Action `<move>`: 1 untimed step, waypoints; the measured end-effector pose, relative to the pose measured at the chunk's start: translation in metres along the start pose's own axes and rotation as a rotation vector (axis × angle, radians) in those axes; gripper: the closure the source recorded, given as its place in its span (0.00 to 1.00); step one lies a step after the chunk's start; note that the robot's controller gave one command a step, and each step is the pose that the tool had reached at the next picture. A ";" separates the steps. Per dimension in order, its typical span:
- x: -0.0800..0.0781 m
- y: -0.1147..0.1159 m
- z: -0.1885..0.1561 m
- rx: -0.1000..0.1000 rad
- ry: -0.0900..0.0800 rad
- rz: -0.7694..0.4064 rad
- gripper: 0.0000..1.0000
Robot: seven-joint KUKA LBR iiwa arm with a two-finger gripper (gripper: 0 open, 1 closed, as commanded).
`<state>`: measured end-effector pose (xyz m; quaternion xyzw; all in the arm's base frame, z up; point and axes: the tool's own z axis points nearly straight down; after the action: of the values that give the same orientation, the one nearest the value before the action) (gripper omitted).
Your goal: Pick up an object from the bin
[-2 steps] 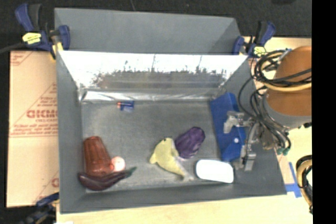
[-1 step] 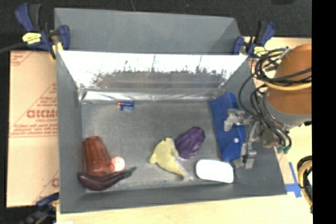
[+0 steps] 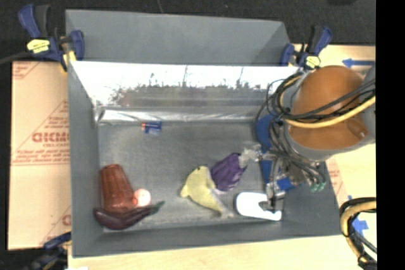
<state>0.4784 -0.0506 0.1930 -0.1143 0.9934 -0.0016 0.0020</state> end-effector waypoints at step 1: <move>0.003 0.003 0.021 -0.003 0.001 0.036 0.00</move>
Offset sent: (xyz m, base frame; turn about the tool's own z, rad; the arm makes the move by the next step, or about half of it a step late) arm 0.0294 0.1097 -0.0608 -0.1792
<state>0.4751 -0.0485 0.1720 -0.0965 0.9953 -0.0002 0.0012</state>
